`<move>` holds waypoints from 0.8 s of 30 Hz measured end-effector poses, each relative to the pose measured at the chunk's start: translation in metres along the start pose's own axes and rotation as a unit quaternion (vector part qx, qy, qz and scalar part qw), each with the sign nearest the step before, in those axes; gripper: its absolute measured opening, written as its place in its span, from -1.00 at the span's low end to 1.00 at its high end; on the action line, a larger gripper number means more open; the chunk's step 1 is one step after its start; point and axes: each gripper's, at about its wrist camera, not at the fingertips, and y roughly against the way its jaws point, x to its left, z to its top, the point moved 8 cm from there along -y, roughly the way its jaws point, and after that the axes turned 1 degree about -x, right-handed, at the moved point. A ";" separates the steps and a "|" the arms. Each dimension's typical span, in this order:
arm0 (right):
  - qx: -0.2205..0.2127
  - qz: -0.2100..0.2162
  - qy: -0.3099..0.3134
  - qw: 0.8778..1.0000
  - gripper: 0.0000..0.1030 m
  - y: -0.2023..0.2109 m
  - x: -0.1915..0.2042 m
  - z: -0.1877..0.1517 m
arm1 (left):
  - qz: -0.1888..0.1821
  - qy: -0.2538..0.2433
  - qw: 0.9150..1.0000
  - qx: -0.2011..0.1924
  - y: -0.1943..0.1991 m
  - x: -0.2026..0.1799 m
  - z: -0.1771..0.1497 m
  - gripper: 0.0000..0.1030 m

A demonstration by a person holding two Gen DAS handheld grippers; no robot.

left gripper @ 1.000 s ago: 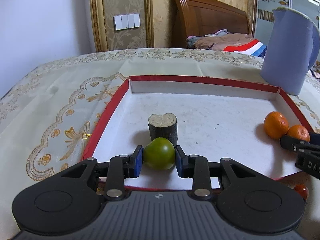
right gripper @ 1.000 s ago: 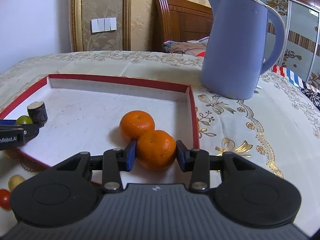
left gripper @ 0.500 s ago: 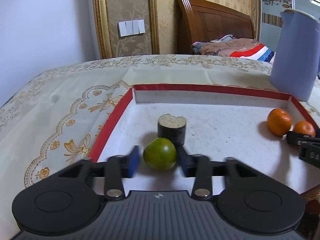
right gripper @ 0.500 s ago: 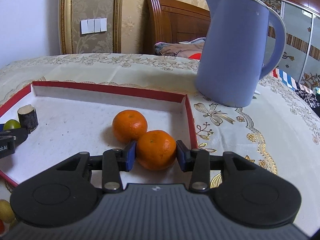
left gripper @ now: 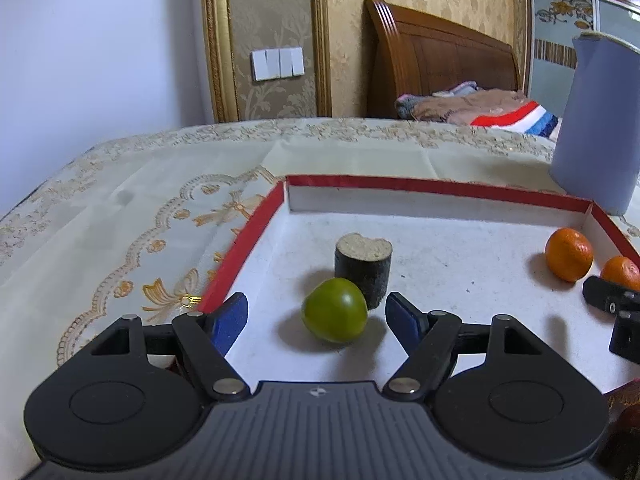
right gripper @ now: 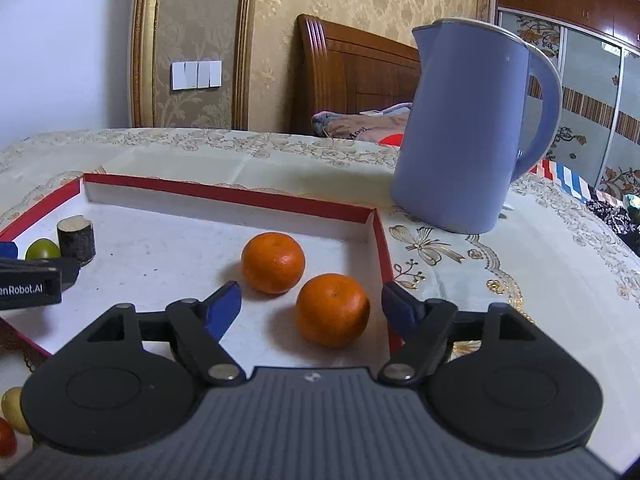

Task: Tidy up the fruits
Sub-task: 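Lift both open grippers out of the tray toward the fruits beside it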

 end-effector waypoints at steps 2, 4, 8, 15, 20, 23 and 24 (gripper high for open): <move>-0.003 0.003 -0.004 1.000 0.51 0.003 -0.001 0.000 | -0.003 0.006 1.000 -0.004 0.004 0.003 0.000 0.49; -0.006 0.006 -0.007 1.000 0.52 0.007 -0.001 -0.001 | -0.001 0.005 1.000 -0.008 0.007 0.004 -0.001 0.51; -0.021 -0.009 -0.007 1.000 0.88 0.018 -0.004 -0.003 | -0.001 0.003 1.000 -0.019 0.019 0.006 -0.004 0.51; -0.025 -0.019 -0.024 0.999 0.98 0.025 -0.015 -0.008 | -0.018 0.015 0.999 -0.022 0.034 0.013 -0.014 0.56; -0.028 -0.019 -0.037 0.999 0.98 0.028 -0.021 -0.009 | -0.025 0.017 0.999 -0.025 0.040 0.014 -0.016 0.56; -0.026 -0.016 -0.040 0.999 0.99 0.031 -0.022 -0.011 | -0.031 0.019 0.999 -0.034 0.046 0.014 -0.017 0.56; -0.027 -0.016 -0.042 0.999 0.99 0.031 -0.022 -0.012 | -0.034 0.020 0.999 -0.035 0.048 0.015 -0.018 0.56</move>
